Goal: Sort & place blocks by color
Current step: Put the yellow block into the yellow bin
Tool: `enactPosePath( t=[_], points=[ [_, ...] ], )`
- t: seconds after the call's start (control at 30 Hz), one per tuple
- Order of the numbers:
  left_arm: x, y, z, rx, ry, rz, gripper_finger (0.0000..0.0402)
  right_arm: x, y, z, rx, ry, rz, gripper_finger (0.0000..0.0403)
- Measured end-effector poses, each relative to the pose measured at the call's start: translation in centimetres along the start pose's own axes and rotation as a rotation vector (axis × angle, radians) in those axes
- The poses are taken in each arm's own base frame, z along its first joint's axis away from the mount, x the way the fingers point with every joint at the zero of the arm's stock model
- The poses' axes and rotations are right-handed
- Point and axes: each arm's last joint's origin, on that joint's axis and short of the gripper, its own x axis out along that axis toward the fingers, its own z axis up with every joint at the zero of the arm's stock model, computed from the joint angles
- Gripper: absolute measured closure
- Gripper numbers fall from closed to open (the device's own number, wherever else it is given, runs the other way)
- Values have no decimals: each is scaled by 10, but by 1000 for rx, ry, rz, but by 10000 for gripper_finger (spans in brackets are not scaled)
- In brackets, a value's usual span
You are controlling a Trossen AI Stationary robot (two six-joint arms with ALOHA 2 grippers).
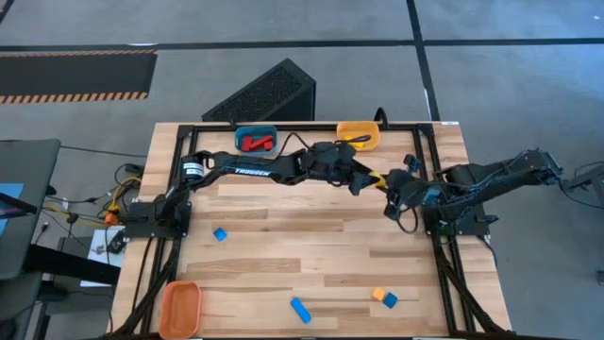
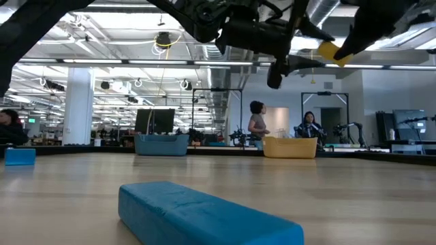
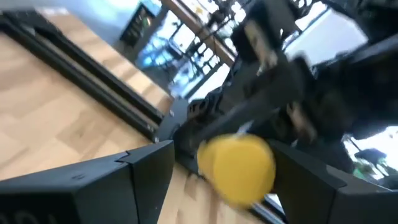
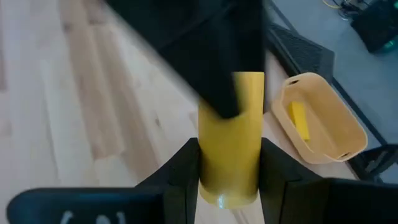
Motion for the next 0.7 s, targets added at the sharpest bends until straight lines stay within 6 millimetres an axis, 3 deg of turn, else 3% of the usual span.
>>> enactPosePath(
  t=[0.4, 0.7],
  points=[
    [-8, 31, 27, -32, -44, 5, 164, 14, -21, 15, 51, -47, -110, 284],
    [-15, 48, 45, 36, -90, 14, 168, 47, -31, 29, 68, -29, -85, 284]
  ],
)
